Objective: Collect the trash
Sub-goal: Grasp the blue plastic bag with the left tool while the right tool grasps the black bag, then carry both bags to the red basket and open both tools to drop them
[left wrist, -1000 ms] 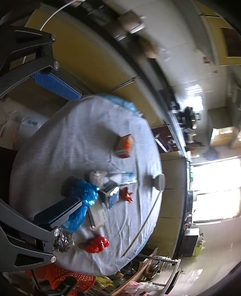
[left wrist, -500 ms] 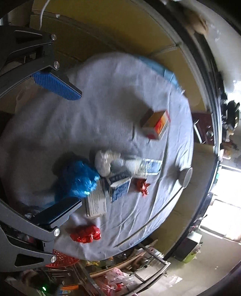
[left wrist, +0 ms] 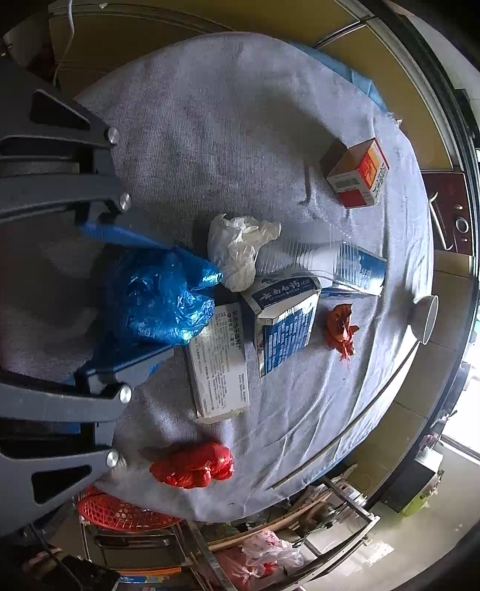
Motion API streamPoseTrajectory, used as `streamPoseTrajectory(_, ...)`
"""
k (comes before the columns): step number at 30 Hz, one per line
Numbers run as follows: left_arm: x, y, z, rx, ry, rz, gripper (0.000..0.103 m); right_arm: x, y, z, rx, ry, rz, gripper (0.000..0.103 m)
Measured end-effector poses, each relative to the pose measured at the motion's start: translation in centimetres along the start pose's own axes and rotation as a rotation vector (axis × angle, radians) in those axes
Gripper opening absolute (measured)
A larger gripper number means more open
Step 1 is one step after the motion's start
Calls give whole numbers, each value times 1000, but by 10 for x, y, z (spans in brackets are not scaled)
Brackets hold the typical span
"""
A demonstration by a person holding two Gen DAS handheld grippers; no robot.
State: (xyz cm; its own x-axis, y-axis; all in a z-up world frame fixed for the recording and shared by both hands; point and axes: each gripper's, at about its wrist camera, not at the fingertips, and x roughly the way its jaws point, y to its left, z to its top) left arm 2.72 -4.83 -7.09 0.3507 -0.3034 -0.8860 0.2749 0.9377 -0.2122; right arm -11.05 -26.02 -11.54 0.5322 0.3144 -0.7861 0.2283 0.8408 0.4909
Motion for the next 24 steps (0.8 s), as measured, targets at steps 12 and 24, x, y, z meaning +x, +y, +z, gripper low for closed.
streamPoseTrajectory(12,-47,-45,-17,138,-101,-32,37,-74,-53,6,52,-271,56,44)
streamPoseTrajectory(24,-52,-229,-33,596,-155,-260,38,-155,-150,1,206,-513,-160,44)
